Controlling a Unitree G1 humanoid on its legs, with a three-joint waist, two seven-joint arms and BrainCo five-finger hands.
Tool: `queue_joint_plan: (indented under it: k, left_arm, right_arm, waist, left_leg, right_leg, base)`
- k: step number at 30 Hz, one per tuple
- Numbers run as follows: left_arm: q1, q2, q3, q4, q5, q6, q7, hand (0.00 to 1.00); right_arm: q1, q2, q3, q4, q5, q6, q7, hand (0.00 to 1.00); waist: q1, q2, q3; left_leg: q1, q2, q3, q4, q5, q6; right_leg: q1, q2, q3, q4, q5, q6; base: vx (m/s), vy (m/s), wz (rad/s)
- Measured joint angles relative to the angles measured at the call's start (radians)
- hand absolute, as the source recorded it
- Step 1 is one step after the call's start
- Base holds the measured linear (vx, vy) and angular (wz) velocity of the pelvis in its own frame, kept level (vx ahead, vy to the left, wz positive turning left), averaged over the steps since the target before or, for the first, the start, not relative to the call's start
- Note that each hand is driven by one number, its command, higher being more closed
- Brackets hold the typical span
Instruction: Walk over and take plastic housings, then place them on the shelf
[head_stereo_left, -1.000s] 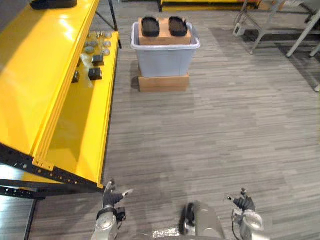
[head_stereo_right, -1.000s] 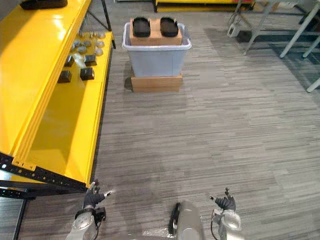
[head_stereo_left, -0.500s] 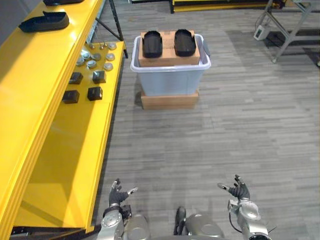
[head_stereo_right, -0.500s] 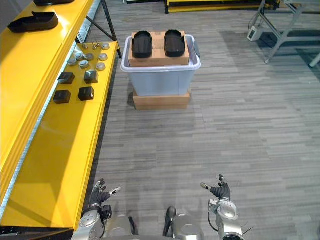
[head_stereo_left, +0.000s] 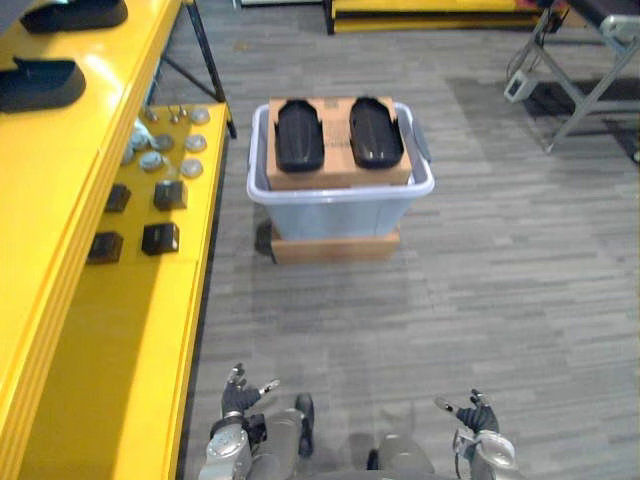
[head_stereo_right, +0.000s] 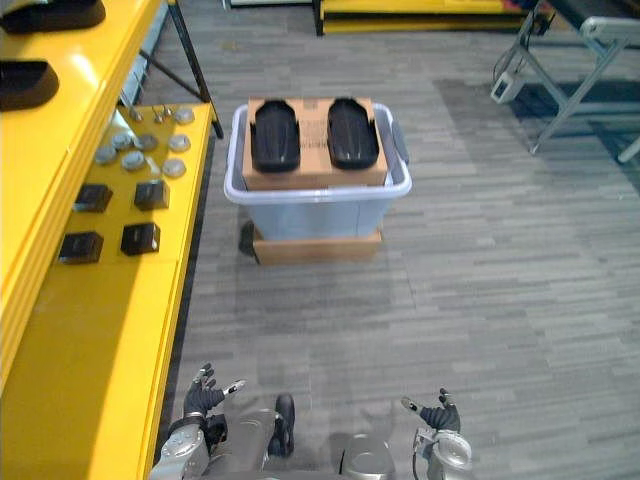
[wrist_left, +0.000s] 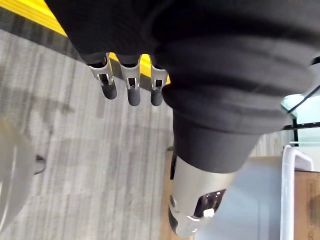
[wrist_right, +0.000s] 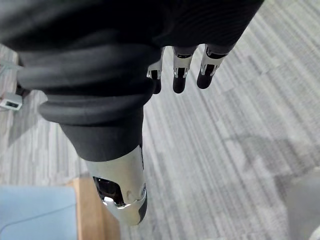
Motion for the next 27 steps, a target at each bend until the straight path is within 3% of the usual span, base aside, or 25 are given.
queue_joint_plan:
  k: [1, 2, 3, 4, 5, 6, 7, 9, 10, 11, 12, 13, 15, 17, 18, 19, 21, 23, 27]
  left_arm:
    - [0.0, -0.001, 0.001, 0.001, 0.0, -0.001, 0.0, 0.0]
    - [0.002, 0.0, 0.002, 0.002, 0.0, -0.002, 0.001, 0.0]
    - [0.004, 0.001, 0.003, 0.002, 0.001, -0.002, 0.001, 0.0]
    - [0.009, 0.003, 0.003, 0.006, 0.002, -0.003, 0.002, 0.0]
    - [0.004, -0.002, 0.002, 0.033, 0.002, -0.003, 0.004, 0.0]
    - [0.004, -0.015, 0.001, 0.042, 0.002, -0.002, 0.003, 0.0]
    - [0.009, -0.029, 0.002, 0.044, 0.002, -0.005, 0.002, 0.0]
    - [0.005, -0.049, 0.005, 0.052, 0.002, -0.005, -0.005, 0.0]
    - [0.011, -0.058, 0.012, 0.051, 0.002, -0.005, -0.007, 0.0]
    - [0.014, -0.061, 0.014, 0.052, 0.002, -0.005, -0.008, 0.0]
    - [0.011, -0.061, 0.014, 0.057, 0.002, -0.005, -0.008, 0.0]
    - [0.012, -0.062, 0.013, 0.057, 0.002, -0.005, -0.007, 0.0]
    - [0.009, -0.061, 0.014, 0.056, 0.002, -0.005, -0.008, 0.0]
    - [0.006, -0.061, 0.014, 0.053, 0.002, -0.005, -0.007, 0.0]
    - [0.008, -0.066, 0.013, 0.048, 0.002, -0.006, -0.007, 0.0]
    - [0.0, -0.063, 0.014, 0.052, 0.002, -0.005, -0.007, 0.0]
    - [-0.002, -0.043, 0.01, 0.038, 0.002, -0.006, -0.008, 0.0]
    - [0.008, -0.033, 0.007, 0.038, 0.002, -0.006, -0.008, 0.0]
    - [0.009, -0.009, 0.001, 0.036, 0.001, -0.006, -0.008, 0.0]
  right_arm:
    - [-0.003, -0.001, 0.0, 0.0, 0.0, 0.0, 0.0, 0.0]
    - [-0.002, 0.0, -0.001, -0.001, 0.0, 0.0, 0.0, 0.0]
    - [0.0, 0.001, -0.001, -0.002, -0.002, 0.001, 0.001, 0.0]
    - [0.029, 0.0, -0.002, -0.002, -0.009, 0.001, 0.001, 0.0]
    - [0.05, -0.011, -0.004, 0.001, -0.009, 0.004, 0.001, 0.0]
    - [0.051, -0.02, -0.004, 0.006, -0.009, 0.009, 0.004, 0.0]
    - [0.049, -0.022, -0.007, 0.0, -0.009, 0.009, 0.012, 0.0]
    - [0.055, -0.019, -0.006, 0.0, -0.008, 0.009, 0.016, 0.0]
    - [0.06, -0.016, -0.001, 0.0, -0.008, 0.009, 0.015, 0.0]
    - [0.066, -0.012, 0.0, -0.002, -0.007, 0.007, 0.014, 0.0]
    - [0.063, -0.009, -0.008, -0.005, -0.002, -0.002, 0.012, 0.0]
    - [0.062, -0.009, -0.014, -0.006, 0.005, -0.008, 0.012, 0.0]
    - [0.054, -0.008, -0.037, -0.007, 0.016, -0.01, 0.012, 0.0]
    - [0.052, -0.009, -0.066, -0.005, 0.027, -0.011, 0.009, 0.0]
    - [0.067, -0.02, -0.095, -0.003, 0.031, -0.011, 0.009, 0.0]
    - [0.067, -0.014, -0.098, 0.009, 0.032, -0.007, 0.008, 0.0]
    - [0.099, 0.003, -0.099, 0.005, 0.05, -0.001, 0.004, 0.0]
    - [0.105, 0.003, -0.105, 0.003, 0.072, -0.001, -0.003, 0.0]
    - [0.099, 0.003, -0.135, -0.032, 0.102, -0.002, -0.007, 0.0]
  waist:
    - [-0.01, 0.012, 0.002]
    - [-0.022, 0.015, 0.003]
    - [-0.022, 0.006, -0.001]
    - [-0.022, -0.015, -0.007]
    - [-0.025, -0.008, -0.014]
    - [-0.024, 0.009, -0.024]
    - [-0.026, 0.02, -0.032]
    - [-0.042, 0.037, -0.021]
    - [-0.042, 0.036, -0.016]
    - [-0.03, 0.033, -0.011]
    - [-0.016, 0.027, -0.008]
    - [-0.014, 0.014, -0.005]
    - [-0.015, 0.025, -0.008]
    - [-0.018, 0.043, -0.01]
    - [-0.022, 0.091, -0.016]
    - [-0.021, 0.089, -0.013]
    - [-0.023, 0.05, -0.021]
    - [-0.021, 0.037, -0.029]
    - [-0.021, 0.037, -0.031]
  left_leg:
    - [0.03, 0.022, -0.006, -0.009, -0.003, -0.006]
    - [0.058, 0.041, -0.016, -0.014, -0.016, -0.034]
    - [0.07, 0.04, -0.024, -0.016, -0.027, -0.054]
    - [0.1, 0.036, -0.038, -0.018, -0.058, -0.1]
    - [0.13, 0.05, -0.069, -0.017, -0.083, -0.116]
    - [0.13, 0.071, -0.078, -0.011, -0.081, -0.12]
    - [0.1, 0.09, -0.085, 0.067, -0.07, -0.14]
    - [-0.005, 0.13, -0.088, 0.322, -0.014, -0.186]
    - [-0.062, 0.166, -0.083, 0.478, 0.029, -0.187]
    - [-0.116, 0.204, -0.049, 0.622, 0.012, -0.174]
    - [-0.153, 0.209, -0.014, 0.652, -0.009, -0.162]
    - [-0.175, 0.205, 0.013, 0.611, -0.022, -0.154]
    - [-0.204, 0.185, 0.022, 0.423, -0.033, -0.154]
    - [-0.207, 0.156, -0.01, 0.178, 0.004, -0.168]
    - [-0.21, 0.162, -0.027, 0.035, 0.163, -0.135]
    - [-0.196, 0.156, -0.024, 0.034, 0.15, -0.128]
    - [-0.156, 0.117, -0.008, -0.043, 0.168, -0.112]
    - [-0.134, 0.089, 0.007, -0.085, 0.176, -0.102]
    - [-0.11, 0.069, 0.033, -0.132, 0.179, -0.097]
  right_leg:
    - [-0.032, 0.032, 0.022, -0.175, 0.019, 0.011]
    - [-0.053, 0.075, 0.087, -0.362, 0.097, 0.016]
    - [-0.056, 0.087, 0.136, -0.457, 0.151, 0.021]
    - [-0.056, 0.092, 0.207, -0.559, 0.286, 0.033]
    - [-0.052, 0.102, 0.228, -0.506, 0.397, -0.007]
    - [-0.063, 0.113, 0.216, -0.467, 0.362, -0.004]
    - [-0.073, 0.118, 0.192, -0.418, 0.304, -0.03]
    - [-0.001, 0.131, 0.139, -0.419, 0.25, -0.05]
    - [0.061, 0.143, 0.116, -0.448, 0.236, -0.064]
    - [0.141, 0.159, 0.101, -0.499, 0.232, -0.076]
    - [0.208, 0.16, 0.097, -0.546, 0.235, -0.081]
    - [0.237, 0.155, 0.094, -0.577, 0.236, -0.081]
    - [0.28, 0.151, 0.096, -0.607, 0.236, -0.08]
    - [0.295, 0.153, 0.103, -0.624, 0.233, -0.068]
    - [0.309, 0.187, 0.114, -0.642, 0.222, -0.041]
    - [0.322, 0.186, 0.118, -0.65, 0.215, -0.031]
    - [0.325, 0.141, 0.127, -0.656, 0.207, -0.009]
    - [0.321, 0.116, 0.144, -0.658, 0.196, 0.008]
    - [0.306, 0.095, 0.169, -0.662, 0.188, 0.021]
  base:
    - [0.51, -0.126, 0.37]
    - [0.51, -0.147, 0.43]
    - [0.52, -0.185, 0.52]
    - [0.55, -0.257, 0.64]
    - [0.56, -0.274, 0.56]
    - [0.54, -0.286, 0.45]
    - [0.58, -0.319, 0.38]
    - [0.52, -0.301, 0.62]
    - [0.36, -0.2, 0.43]
    - [0.43, -0.208, 0.19]
    - [0.47, -0.216, 0.01]
    - [0.42, -0.152, -0.02]
    - [0.29, -0.038, -0.07]
    - [0.24, 0.086, -0.2]
    - [0.24, 0.123, -0.18]
    - [0.25, 0.144, -0.06]
    - [0.16, 0.09, 0.04]
    - [0.11, 0.077, -0.1]
    - [0.07, 0.055, -0.18]
